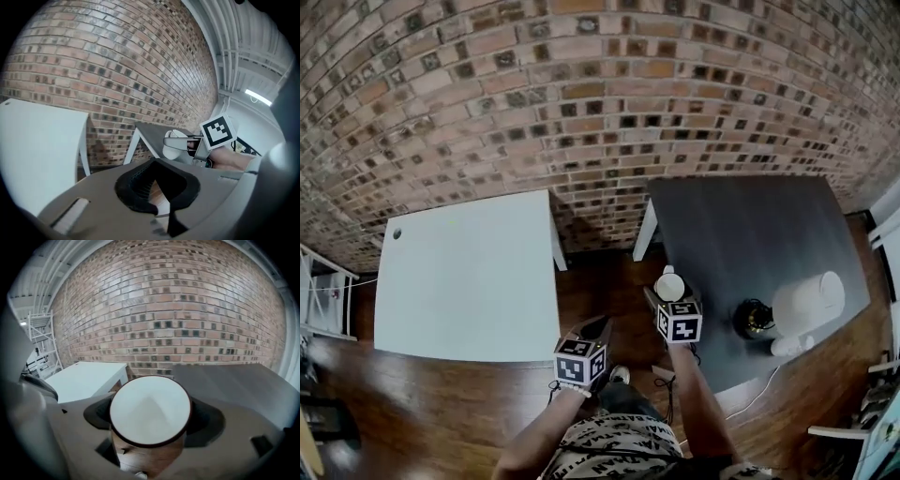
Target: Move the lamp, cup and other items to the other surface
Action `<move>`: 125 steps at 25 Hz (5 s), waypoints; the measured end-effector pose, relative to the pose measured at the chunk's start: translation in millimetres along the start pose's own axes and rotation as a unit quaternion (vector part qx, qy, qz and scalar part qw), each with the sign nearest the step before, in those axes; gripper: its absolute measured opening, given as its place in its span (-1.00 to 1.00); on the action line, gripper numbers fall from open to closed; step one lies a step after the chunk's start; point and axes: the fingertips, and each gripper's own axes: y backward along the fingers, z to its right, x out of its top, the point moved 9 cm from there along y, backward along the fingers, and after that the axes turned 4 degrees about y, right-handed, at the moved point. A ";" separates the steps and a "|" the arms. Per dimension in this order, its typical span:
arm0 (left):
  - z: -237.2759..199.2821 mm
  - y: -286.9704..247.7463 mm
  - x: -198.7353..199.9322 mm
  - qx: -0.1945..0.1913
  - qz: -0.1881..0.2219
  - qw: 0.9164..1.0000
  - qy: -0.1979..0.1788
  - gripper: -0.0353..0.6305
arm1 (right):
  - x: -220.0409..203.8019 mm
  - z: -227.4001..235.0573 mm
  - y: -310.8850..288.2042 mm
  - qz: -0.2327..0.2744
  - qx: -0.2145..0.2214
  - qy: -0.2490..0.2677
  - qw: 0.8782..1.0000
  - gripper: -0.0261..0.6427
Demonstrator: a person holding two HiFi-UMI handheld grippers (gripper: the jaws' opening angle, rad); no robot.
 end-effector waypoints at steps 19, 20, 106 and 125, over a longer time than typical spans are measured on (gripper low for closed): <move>-170.6 237.3 -56.2 0.209 0.089 0.968 0.108 -0.87 | 58.8 -378.0 -78.0 -0.009 0.268 0.182 0.946 0.34; -176.5 246.2 -59.1 0.216 0.092 0.966 0.110 -0.87 | 58.6 -395.1 -80.6 -0.011 0.277 0.187 0.942 0.34; 168.6 -49.7 -35.5 -0.213 -0.074 0.963 -0.148 -0.88 | -130.0 93.4 228.6 0.142 -0.215 -0.282 0.924 0.24; 253.7 -177.9 -50.7 -0.241 -0.122 0.942 -0.198 -0.88 | -166.7 251.2 156.0 0.139 -0.281 -0.193 0.930 0.15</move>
